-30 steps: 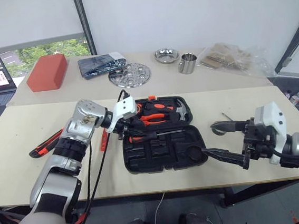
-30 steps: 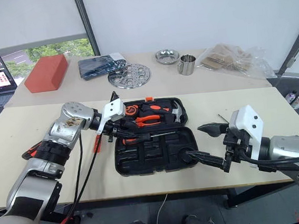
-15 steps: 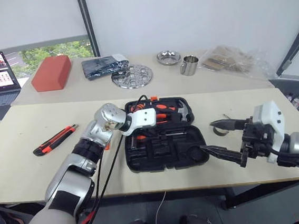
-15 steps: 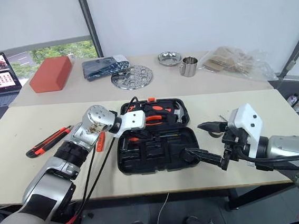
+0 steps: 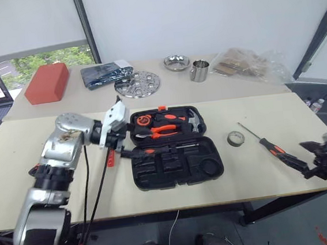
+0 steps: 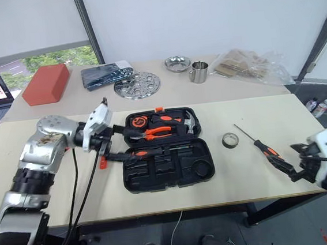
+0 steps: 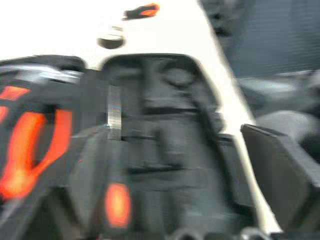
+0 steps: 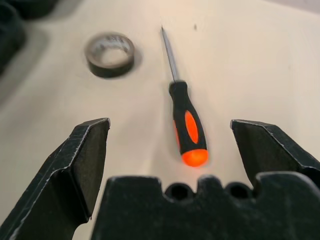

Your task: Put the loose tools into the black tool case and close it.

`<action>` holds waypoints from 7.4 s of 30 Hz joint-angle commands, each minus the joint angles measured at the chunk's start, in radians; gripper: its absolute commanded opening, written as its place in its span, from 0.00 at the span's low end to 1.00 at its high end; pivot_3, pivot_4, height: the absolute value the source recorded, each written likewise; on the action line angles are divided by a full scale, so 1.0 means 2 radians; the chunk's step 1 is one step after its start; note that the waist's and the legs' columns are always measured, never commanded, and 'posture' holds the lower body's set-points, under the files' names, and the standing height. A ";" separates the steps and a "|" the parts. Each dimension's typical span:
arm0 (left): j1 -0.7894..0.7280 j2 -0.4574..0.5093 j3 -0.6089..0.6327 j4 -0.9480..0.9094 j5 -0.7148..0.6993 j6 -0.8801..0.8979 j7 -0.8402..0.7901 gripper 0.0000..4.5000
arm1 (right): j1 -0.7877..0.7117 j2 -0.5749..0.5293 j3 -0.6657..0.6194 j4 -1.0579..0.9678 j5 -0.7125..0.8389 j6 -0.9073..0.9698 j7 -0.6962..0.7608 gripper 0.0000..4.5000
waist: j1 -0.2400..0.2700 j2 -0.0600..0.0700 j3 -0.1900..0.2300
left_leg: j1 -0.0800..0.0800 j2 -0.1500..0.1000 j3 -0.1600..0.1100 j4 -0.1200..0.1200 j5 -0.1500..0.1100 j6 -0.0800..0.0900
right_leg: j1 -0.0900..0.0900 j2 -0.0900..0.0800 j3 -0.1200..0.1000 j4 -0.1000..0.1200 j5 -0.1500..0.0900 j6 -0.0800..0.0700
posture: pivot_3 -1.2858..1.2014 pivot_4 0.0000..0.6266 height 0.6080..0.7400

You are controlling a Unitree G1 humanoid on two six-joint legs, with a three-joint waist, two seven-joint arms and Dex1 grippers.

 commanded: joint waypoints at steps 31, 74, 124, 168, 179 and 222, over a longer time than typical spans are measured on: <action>0.133 0.152 0.060 -0.129 -0.053 0.041 0.029 1.00 | -0.367 0.042 0.389 0.077 -0.190 -0.200 0.243 0.22 | 0.005 0.006 0.004 | -0.007 -0.001 0.000 0.001 0.002 -0.002 | -0.009 0.000 0.000 0.007 -0.002 -0.005 | 0.52 0.24 0.95; 0.343 0.163 0.233 -0.189 -0.082 0.098 0.155 1.00 | -0.368 0.134 0.254 -0.057 -0.031 0.058 0.199 0.13 | -0.008 0.004 0.003 | -0.004 0.000 0.000 -0.001 0.003 -0.005 | -0.009 0.001 0.001 0.009 -0.001 -0.008 | 0.52 0.24 0.95; 0.013 0.127 -0.002 0.008 -0.007 0.061 0.118 0.09 | -0.112 -0.037 0.089 -0.322 0.251 0.198 0.108 1.00 | 0.011 -0.004 0.002 | -0.002 0.000 -0.001 -0.007 0.006 -0.009 | -0.008 0.000 0.000 0.006 0.001 -0.012 | 0.52 0.24 0.95; -0.035 -0.091 -0.071 0.093 0.089 -0.043 0.108 0.21 | -0.061 -0.014 0.103 -0.344 0.243 0.156 0.008 1.00 | 0.018 -0.004 0.002 | -0.008 -0.001 -0.002 0.002 0.003 0.000 | -0.008 0.001 0.000 0.006 0.001 -0.006 | 0.52 0.24 0.95; 0.050 -0.043 -0.114 0.084 0.144 -0.097 0.105 0.01 | -0.056 -0.007 0.102 -0.354 0.274 0.164 -0.009 1.00 | 0.013 -0.005 0.000 | -0.006 -0.001 -0.002 0.001 0.003 0.000 | -0.007 0.000 0.001 0.006 0.001 -0.006 | 0.52 0.24 0.95; 0.072 0.206 0.114 0.340 0.174 -0.129 0.220 0.97 | -0.268 0.042 0.223 -0.216 0.203 0.121 0.140 1.00 | 0.008 -0.005 -0.001 | -0.002 -0.001 0.003 -0.005 0.002 -0.006 | -0.008 0.001 -0.001 0.007 0.000 -0.009 | 0.52 0.24 0.95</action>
